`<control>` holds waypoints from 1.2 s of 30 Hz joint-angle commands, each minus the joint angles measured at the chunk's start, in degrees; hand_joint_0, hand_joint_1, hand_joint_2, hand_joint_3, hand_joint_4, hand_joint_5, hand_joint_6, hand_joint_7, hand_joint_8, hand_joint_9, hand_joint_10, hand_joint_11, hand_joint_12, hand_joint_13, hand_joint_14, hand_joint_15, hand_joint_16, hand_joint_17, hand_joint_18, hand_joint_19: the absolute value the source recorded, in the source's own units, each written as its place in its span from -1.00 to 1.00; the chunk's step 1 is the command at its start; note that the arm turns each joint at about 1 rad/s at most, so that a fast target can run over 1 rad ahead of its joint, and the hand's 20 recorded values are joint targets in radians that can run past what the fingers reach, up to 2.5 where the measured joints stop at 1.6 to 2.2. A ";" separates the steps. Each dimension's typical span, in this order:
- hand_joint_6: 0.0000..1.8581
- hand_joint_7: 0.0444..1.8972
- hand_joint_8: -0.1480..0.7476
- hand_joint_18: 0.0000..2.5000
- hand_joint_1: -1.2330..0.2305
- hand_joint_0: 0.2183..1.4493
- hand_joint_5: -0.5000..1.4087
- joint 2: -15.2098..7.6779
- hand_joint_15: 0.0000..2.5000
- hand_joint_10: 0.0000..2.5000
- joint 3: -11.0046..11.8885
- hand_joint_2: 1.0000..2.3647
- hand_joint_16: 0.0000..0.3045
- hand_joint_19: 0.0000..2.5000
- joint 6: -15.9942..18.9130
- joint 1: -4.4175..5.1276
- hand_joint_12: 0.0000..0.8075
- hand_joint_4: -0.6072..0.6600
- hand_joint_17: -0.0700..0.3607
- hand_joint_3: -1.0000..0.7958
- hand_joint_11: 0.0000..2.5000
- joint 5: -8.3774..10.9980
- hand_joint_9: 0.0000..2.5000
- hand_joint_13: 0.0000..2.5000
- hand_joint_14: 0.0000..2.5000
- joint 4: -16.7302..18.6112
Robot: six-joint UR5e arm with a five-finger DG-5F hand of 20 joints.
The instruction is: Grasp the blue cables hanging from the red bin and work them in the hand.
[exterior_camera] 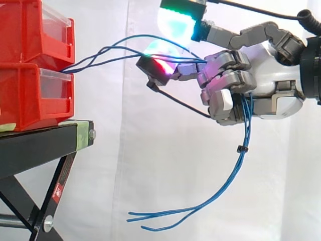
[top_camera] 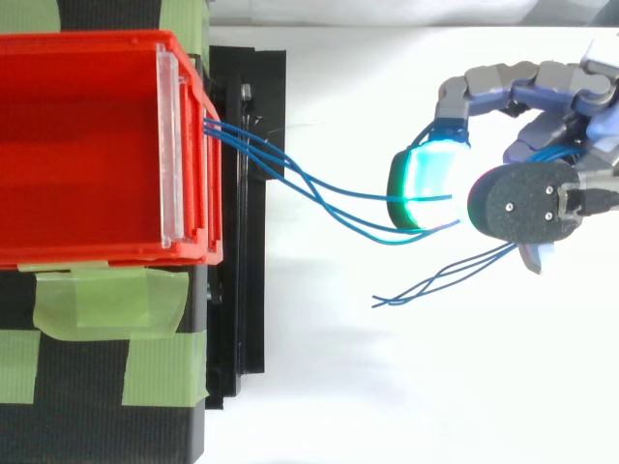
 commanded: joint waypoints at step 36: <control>-0.45 0.41 0.79 0.89 -0.19 0.13 -0.16 0.03 0.55 1.00 0.00 -0.96 0.43 -0.56 -0.99 0.00 0.84 0.28 0.08 -0.22 1.00 -0.08 0.36 0.59 1.00 0.09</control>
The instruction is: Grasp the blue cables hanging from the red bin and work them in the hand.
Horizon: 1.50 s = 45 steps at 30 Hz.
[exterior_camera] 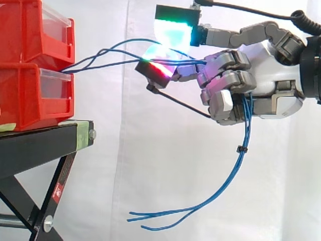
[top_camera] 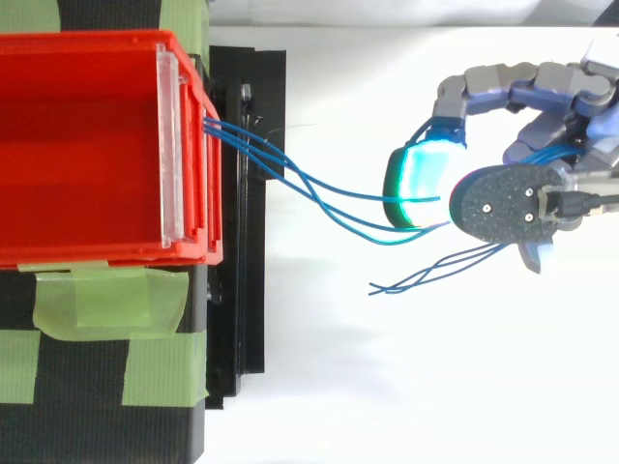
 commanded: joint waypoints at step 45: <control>-0.41 0.40 0.79 0.89 -0.19 0.16 -0.18 0.00 0.55 1.00 0.00 -0.96 0.43 -0.56 0.00 0.00 0.84 0.26 0.08 -0.26 1.00 0.24 0.36 0.59 1.00 -0.01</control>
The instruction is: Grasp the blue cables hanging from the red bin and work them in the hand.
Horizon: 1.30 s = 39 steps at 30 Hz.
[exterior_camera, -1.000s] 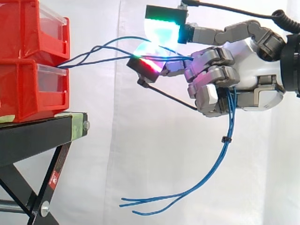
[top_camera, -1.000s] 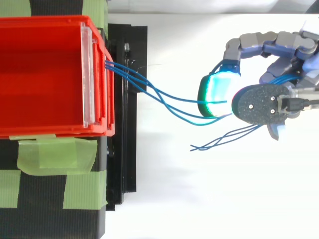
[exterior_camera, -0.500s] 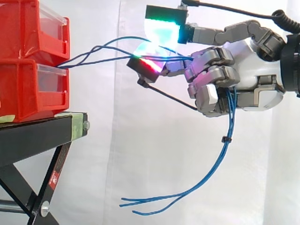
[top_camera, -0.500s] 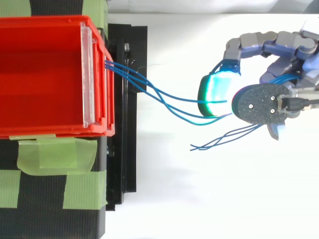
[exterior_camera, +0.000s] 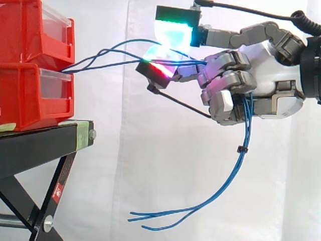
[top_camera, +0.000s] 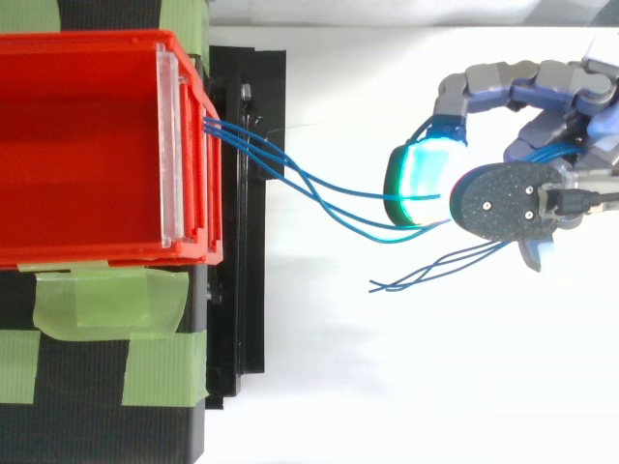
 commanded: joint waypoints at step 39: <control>-0.35 0.36 0.79 0.89 -0.18 0.17 -0.21 0.00 0.55 1.00 0.00 -0.97 0.43 -0.56 0.00 0.00 0.84 0.27 0.08 -0.31 1.00 0.00 0.36 0.59 1.00 -0.03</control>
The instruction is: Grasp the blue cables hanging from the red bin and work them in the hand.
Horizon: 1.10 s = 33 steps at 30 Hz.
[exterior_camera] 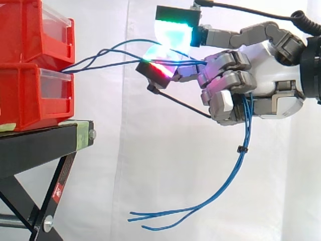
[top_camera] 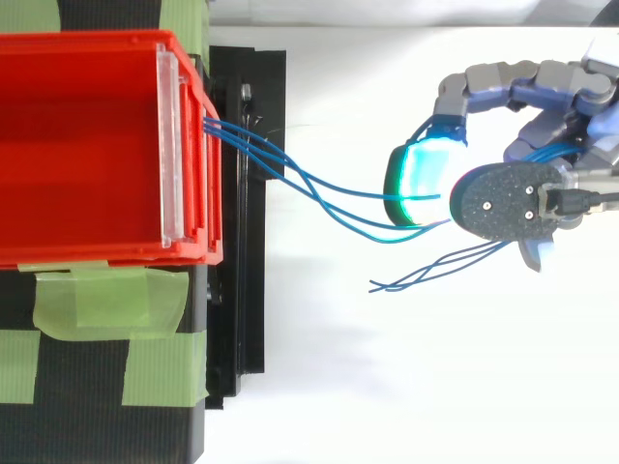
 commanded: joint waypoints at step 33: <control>-0.36 0.37 0.79 0.89 -0.17 0.18 -0.22 0.00 0.55 1.00 0.00 -0.97 0.43 -0.56 0.00 0.00 0.84 0.27 0.08 -0.34 1.00 0.00 0.36 0.59 1.00 -0.02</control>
